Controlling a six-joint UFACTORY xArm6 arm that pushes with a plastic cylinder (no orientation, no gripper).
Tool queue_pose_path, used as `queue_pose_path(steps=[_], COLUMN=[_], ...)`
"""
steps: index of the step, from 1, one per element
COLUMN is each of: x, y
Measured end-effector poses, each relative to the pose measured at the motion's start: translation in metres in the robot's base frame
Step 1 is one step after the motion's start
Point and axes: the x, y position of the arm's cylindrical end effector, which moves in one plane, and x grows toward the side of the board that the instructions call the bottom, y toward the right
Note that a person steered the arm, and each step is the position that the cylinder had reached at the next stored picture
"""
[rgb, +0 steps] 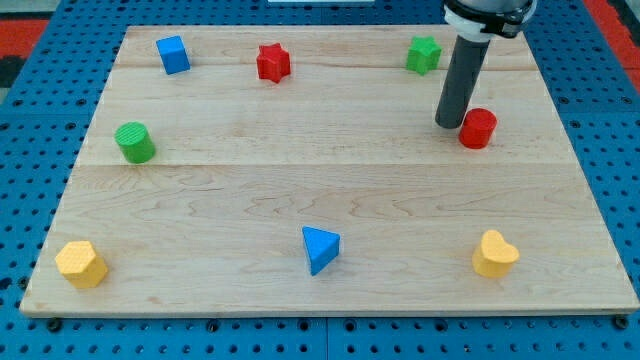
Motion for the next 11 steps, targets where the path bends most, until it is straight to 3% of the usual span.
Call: queue_pose_path(steps=[1,2,3,7,11], x=[-0.034,0.023,0.032,-0.008,0.015], y=[0.038,0.050,0.028,0.051,0.017])
